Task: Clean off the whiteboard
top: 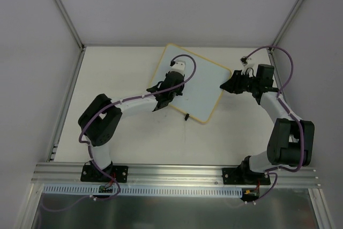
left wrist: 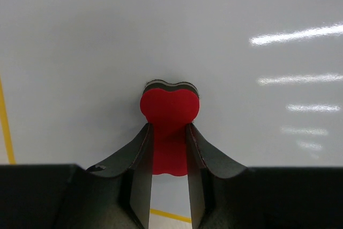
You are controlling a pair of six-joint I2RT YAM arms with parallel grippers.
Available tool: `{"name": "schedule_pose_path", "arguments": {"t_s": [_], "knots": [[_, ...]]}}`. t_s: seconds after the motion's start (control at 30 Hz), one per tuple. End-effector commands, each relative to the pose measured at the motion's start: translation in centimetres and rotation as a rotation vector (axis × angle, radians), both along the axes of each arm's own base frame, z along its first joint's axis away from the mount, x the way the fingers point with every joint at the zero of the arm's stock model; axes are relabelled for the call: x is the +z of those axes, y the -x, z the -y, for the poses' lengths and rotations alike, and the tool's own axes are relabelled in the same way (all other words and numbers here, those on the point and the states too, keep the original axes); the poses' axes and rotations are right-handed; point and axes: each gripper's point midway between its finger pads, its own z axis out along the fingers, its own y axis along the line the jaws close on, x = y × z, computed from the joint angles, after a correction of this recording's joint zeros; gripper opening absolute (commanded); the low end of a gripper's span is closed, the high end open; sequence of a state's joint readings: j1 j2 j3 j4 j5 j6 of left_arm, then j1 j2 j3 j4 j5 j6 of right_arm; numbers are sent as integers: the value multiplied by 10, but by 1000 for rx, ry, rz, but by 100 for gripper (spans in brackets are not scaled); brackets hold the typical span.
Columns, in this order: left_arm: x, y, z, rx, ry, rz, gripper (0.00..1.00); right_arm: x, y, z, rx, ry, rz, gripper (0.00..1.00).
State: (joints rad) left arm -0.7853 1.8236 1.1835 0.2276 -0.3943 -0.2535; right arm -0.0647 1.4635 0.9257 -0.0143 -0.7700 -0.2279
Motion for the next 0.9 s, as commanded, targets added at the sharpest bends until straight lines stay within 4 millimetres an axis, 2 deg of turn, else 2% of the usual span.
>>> {"name": "schedule_pose_path", "arguments": {"t_s": [0.0, 0.07, 0.17, 0.3, 0.37, 0.47, 0.57, 0.67, 0.77, 0.87], "knots": [[-52, 31, 21, -83, -76, -106, 0, 4, 1, 1, 26, 62, 73, 0], [-64, 51, 41, -138, -67, -127, 0, 3, 1, 1, 25, 63, 70, 0], [-83, 75, 54, -178, -37, -195, 0, 4, 1, 2, 23, 66, 74, 0], [-92, 108, 81, -283, -28, -237, 0, 3, 3, 1, 23, 67, 72, 0], [-94, 115, 85, -284, -11, -254, 0, 3, 3, 2, 21, 69, 73, 0], [-100, 109, 69, -205, -22, -256, 0, 1, 4, 3, 19, 72, 69, 0], [-105, 88, 28, -32, 1, -275, 0, -1, 5, 2, 22, 69, 62, 0], [-95, 63, -15, 118, 25, -244, 0, -1, 5, 3, 19, 73, 66, 0], [-83, 42, -46, 220, 29, -200, 0, -1, 5, 3, 19, 75, 68, 0], [-81, 31, -67, 284, 33, -190, 0, -1, 6, 3, 17, 75, 65, 0]]}}
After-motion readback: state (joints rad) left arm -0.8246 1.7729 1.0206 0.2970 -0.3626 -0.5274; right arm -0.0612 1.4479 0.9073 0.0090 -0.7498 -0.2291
